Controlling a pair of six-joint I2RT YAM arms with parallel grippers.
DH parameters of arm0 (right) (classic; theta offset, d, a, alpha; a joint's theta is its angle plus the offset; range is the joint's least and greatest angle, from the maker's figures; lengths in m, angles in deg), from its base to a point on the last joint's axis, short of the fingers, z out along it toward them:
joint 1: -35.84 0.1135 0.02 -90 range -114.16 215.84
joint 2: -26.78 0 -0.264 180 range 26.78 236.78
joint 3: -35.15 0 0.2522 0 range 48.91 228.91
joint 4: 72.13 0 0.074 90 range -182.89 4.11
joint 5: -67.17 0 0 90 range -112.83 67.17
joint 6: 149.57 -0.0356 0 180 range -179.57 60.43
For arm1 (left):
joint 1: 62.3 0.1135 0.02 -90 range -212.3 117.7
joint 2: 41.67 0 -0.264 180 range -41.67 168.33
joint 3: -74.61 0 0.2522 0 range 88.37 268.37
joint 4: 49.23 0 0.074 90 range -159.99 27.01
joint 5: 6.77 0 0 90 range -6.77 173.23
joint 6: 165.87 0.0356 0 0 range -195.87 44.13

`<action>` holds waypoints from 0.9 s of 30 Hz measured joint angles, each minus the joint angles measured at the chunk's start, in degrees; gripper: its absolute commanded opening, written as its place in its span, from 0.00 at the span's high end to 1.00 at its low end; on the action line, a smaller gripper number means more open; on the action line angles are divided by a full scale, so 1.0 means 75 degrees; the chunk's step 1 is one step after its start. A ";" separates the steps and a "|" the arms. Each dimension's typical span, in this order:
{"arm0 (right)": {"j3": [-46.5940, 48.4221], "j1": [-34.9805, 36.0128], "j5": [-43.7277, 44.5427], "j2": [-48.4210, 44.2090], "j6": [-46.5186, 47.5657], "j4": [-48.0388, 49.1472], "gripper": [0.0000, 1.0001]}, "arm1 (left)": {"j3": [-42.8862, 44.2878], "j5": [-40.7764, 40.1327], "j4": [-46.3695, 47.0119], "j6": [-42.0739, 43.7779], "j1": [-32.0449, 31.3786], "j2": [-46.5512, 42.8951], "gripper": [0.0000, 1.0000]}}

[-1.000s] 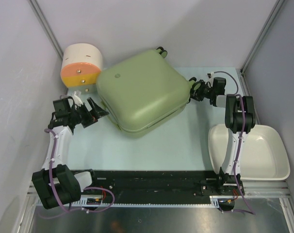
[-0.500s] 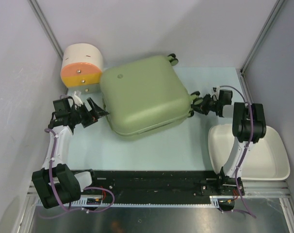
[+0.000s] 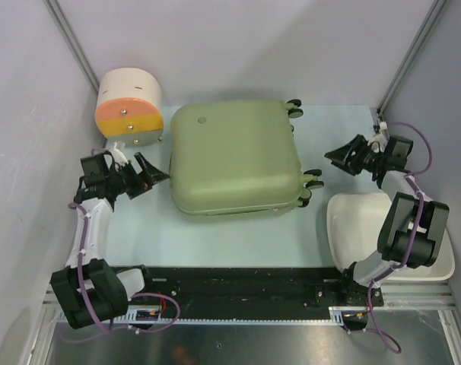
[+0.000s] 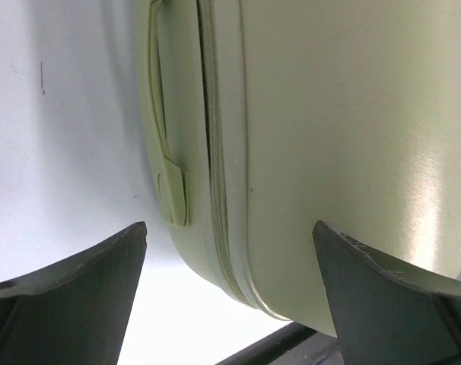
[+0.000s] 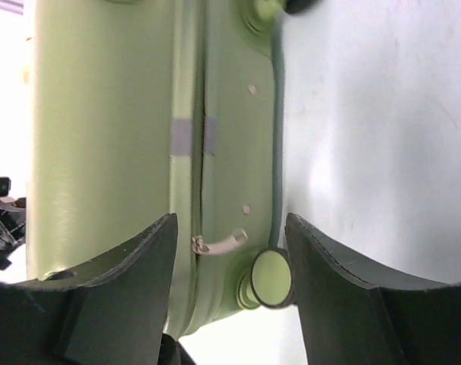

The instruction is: Open, take out, and arrange the luggage

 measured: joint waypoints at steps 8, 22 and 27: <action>0.0536 0.0734 -0.0405 -0.0003 0.1198 -0.0096 0.37 | -0.0265 0.0527 -0.0169 0.0099 -0.0009 -0.1017 0.07; 0.0609 0.2046 -0.0609 -0.0746 0.4401 -0.3025 0.66 | 0.1110 0.0694 -0.2410 0.2302 -0.0845 -0.0860 0.30; 0.0525 0.2742 -0.0527 -0.1169 0.4870 -0.3660 0.66 | 0.2428 -0.0449 -0.4062 0.4386 -0.1256 -0.0204 0.33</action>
